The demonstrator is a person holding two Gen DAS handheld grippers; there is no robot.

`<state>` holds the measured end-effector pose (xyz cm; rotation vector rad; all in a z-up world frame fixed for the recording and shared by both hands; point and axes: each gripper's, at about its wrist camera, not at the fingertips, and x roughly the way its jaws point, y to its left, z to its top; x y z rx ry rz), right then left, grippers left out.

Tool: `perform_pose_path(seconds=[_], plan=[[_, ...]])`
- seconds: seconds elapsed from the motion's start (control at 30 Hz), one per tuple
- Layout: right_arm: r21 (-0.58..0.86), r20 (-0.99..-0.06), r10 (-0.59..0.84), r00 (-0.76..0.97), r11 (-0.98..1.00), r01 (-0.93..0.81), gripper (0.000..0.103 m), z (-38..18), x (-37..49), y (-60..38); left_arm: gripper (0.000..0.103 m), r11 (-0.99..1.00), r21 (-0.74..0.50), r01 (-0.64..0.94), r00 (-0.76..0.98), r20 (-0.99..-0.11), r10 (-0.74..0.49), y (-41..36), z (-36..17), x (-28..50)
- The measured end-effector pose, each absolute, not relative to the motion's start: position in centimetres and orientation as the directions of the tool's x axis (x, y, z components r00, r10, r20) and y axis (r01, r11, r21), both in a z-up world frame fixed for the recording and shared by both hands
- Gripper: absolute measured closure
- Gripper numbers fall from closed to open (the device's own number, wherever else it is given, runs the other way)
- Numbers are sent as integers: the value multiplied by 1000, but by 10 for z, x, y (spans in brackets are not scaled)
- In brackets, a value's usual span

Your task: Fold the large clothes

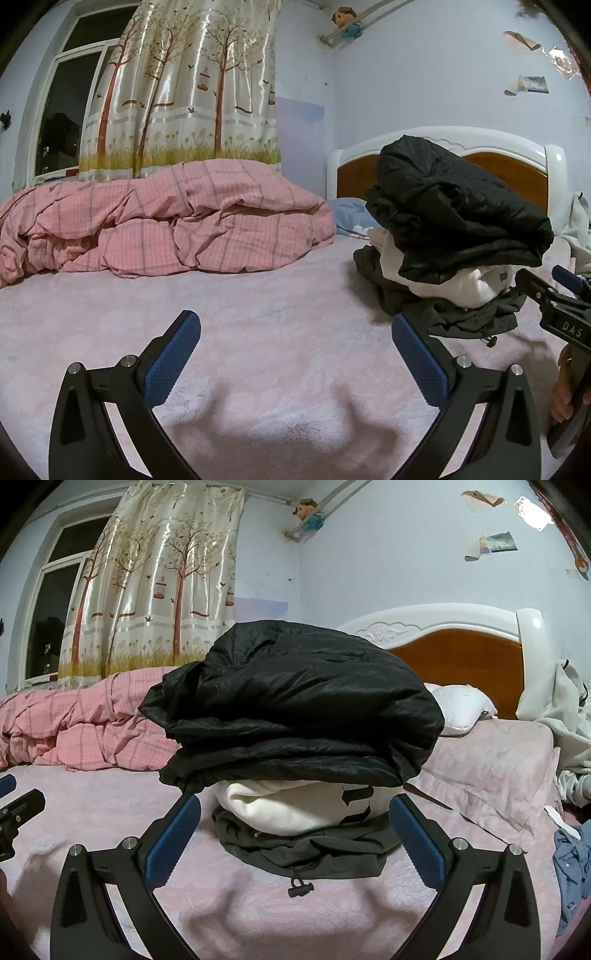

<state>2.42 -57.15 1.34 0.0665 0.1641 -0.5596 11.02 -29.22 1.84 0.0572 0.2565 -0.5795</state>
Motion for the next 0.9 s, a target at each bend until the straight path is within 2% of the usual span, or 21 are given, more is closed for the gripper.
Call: perform_pose_path(seconds=[0.9], plan=[[18, -161, -526, 835, 845, 535, 1, 16, 22, -571, 0, 832, 7, 555, 801, -273, -532, -296, 17, 110]])
